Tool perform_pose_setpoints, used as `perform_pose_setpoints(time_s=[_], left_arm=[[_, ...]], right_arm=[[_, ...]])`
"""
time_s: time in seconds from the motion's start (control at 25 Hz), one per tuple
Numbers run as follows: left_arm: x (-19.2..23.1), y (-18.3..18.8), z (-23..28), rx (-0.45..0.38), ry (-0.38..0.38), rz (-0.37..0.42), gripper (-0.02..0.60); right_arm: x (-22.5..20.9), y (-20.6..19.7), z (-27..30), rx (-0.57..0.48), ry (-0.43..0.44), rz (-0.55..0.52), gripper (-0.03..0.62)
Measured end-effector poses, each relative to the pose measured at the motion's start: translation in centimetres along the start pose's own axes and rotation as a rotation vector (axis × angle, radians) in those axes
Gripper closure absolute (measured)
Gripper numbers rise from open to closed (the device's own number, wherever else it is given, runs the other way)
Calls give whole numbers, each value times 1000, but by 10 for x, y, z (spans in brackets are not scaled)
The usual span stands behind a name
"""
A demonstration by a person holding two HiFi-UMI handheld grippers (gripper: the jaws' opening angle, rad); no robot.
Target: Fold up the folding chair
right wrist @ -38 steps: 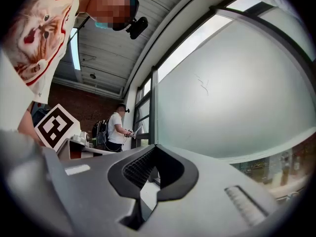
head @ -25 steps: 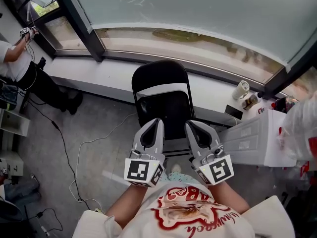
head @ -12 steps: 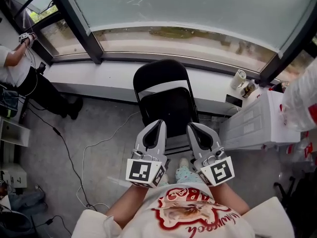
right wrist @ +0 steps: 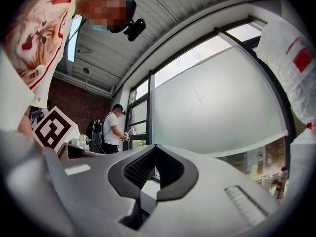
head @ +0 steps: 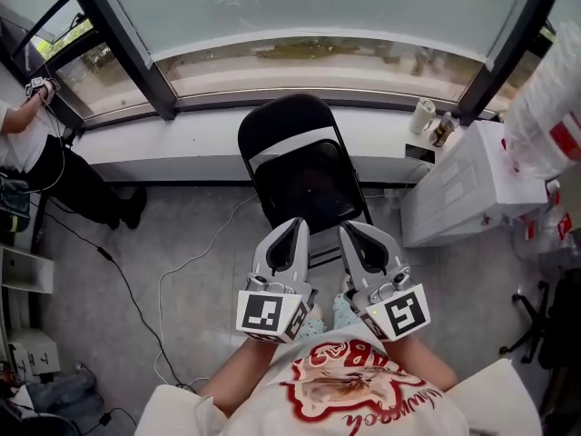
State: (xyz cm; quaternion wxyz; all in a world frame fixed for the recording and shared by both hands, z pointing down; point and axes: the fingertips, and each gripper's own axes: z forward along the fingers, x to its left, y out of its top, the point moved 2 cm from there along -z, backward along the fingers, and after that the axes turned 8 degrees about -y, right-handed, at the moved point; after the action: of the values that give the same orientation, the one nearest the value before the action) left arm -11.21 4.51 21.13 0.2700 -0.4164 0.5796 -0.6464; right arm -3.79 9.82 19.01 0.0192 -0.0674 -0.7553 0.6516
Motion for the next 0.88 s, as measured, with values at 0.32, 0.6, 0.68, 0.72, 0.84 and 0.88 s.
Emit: perform_pose_setpoints(time_s=[0.32,0.6,0.68,0.72,0.84,0.88], left_arm=[[-20,16,-5,-34,-37,23,578],[-25,7,1,-25,-42,15,578],[-28,4,4,-24,-54,14,578],[-30,4,5,-23,-58,17,578],[-31,6,9,-24,-60,19,578],[-31,6,10,-25,-62,20,578]], right_arm=[[9,7,-10,29,9,-34,571],[4,13,-14,11,12,-39,571],[1,7,-16,45,5,-35,571],[-1,4,-17,60,2,-35,571],[-6,2,-18,78,1,-51,571],[-6,4,-18,66,2,-55,571]])
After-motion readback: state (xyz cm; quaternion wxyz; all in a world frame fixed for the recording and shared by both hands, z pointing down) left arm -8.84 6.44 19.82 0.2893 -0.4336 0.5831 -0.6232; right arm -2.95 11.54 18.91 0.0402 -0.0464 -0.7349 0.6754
